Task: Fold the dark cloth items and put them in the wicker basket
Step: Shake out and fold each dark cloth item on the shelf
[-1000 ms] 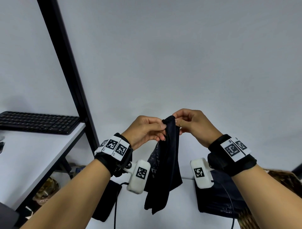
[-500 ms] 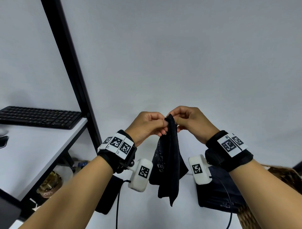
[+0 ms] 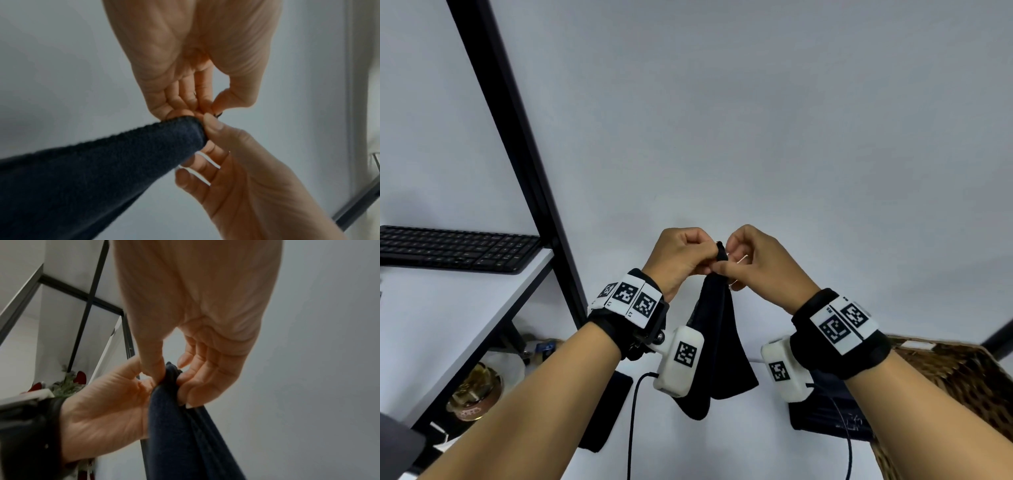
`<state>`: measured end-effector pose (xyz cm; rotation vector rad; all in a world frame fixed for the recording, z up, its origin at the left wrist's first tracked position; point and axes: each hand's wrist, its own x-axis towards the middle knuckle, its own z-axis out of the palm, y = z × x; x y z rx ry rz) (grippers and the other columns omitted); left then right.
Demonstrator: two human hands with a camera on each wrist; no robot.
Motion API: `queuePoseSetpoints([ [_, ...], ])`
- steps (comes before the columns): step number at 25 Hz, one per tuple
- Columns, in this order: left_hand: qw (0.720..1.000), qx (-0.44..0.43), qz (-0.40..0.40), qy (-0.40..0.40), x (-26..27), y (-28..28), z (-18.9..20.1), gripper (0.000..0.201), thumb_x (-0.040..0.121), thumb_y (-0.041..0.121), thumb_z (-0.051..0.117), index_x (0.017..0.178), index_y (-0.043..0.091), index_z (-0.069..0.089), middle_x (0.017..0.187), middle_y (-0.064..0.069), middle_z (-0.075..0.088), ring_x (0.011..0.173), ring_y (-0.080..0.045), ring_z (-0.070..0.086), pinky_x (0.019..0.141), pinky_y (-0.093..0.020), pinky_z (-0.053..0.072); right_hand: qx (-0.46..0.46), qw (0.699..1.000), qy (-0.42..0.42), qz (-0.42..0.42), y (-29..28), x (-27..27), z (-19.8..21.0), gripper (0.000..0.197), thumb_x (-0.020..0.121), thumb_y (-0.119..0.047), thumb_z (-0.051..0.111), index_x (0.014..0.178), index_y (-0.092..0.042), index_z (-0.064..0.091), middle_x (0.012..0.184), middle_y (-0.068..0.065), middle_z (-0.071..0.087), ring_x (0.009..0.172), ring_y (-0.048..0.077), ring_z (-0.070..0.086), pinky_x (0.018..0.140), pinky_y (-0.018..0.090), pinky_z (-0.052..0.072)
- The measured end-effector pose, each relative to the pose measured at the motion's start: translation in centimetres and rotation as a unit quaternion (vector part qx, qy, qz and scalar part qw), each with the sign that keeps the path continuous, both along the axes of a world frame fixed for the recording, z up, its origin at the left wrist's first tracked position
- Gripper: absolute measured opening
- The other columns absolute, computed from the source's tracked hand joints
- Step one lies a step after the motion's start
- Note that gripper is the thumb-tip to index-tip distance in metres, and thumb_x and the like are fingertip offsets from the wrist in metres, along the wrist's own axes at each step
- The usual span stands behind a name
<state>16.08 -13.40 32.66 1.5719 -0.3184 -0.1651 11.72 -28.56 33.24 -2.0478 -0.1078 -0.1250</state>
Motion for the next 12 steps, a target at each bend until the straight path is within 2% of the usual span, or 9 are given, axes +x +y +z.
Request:
queuePoseSetpoints([
  [2, 0.999, 0.029, 0.007, -0.034, 0.1, 0.2, 0.2, 0.011, 0.07, 0.001, 0.06, 0.06, 0.005, 0.06, 0.062, -0.014, 0.06, 0.056, -0.02, 0.056, 0.057, -0.026, 0.047, 0.016, 1.0, 0.003, -0.008, 0.2, 0.3, 0.0, 0.02, 0.078, -0.009, 0.071, 0.089, -0.011, 0.055, 0.075, 0.004, 0.063, 0.064, 0.021, 0.067, 0.062, 0.034, 0.059],
  [4, 0.996, 0.058, 0.015, -0.073, 0.2, 0.3, 0.6, 0.005, 0.063, 0.006, 0.059, 0.06, 0.003, 0.058, 0.054, -0.008, 0.057, 0.051, -0.017, 0.053, 0.055, -0.026, 0.045, 0.025, 1.0, 0.002, -0.019, 0.3, 0.6, 0.1, 0.013, 0.078, -0.005, 0.066, 0.085, -0.011, 0.057, 0.075, 0.008, 0.064, 0.065, 0.022, 0.068, 0.061, 0.033, 0.058],
  [7, 0.982, 0.129, 0.028, -0.132, 0.6, 0.6, 0.8, 0.008, 0.058, 0.014, 0.06, 0.057, 0.009, 0.054, 0.051, 0.001, 0.056, 0.051, -0.013, 0.053, 0.056, -0.029, 0.045, 0.006, 1.0, -0.01, -0.021, 0.7, 0.8, 0.3, 0.01, 0.075, -0.003, 0.065, 0.079, -0.011, 0.059, 0.075, 0.013, 0.067, 0.067, 0.024, 0.069, 0.061, 0.032, 0.058],
  [10, 0.972, 0.166, 0.028, -0.161, 0.8, 1.1, 0.8, 0.013, 0.055, 0.019, 0.061, 0.057, 0.016, 0.048, 0.055, -0.005, 0.053, 0.057, -0.018, 0.051, 0.058, -0.04, 0.046, -0.007, 1.0, -0.013, 0.005, 0.9, 0.8, 0.6, 0.011, 0.075, -0.001, 0.065, 0.076, -0.011, 0.062, 0.075, 0.016, 0.068, 0.066, 0.02, 0.066, 0.061, 0.03, 0.056],
  [12, 0.977, 0.146, 0.015, -0.153, 0.6, 1.3, 1.0, 0.013, 0.057, 0.015, 0.06, 0.062, 0.018, 0.048, 0.056, -0.006, 0.051, 0.056, -0.018, 0.048, 0.056, -0.037, 0.043, 0.012, 1.0, -0.008, 0.025, 0.8, 0.7, 0.9, 0.009, 0.076, 0.001, 0.065, 0.079, -0.007, 0.063, 0.079, 0.021, 0.068, 0.067, 0.019, 0.065, 0.062, 0.03, 0.055],
])
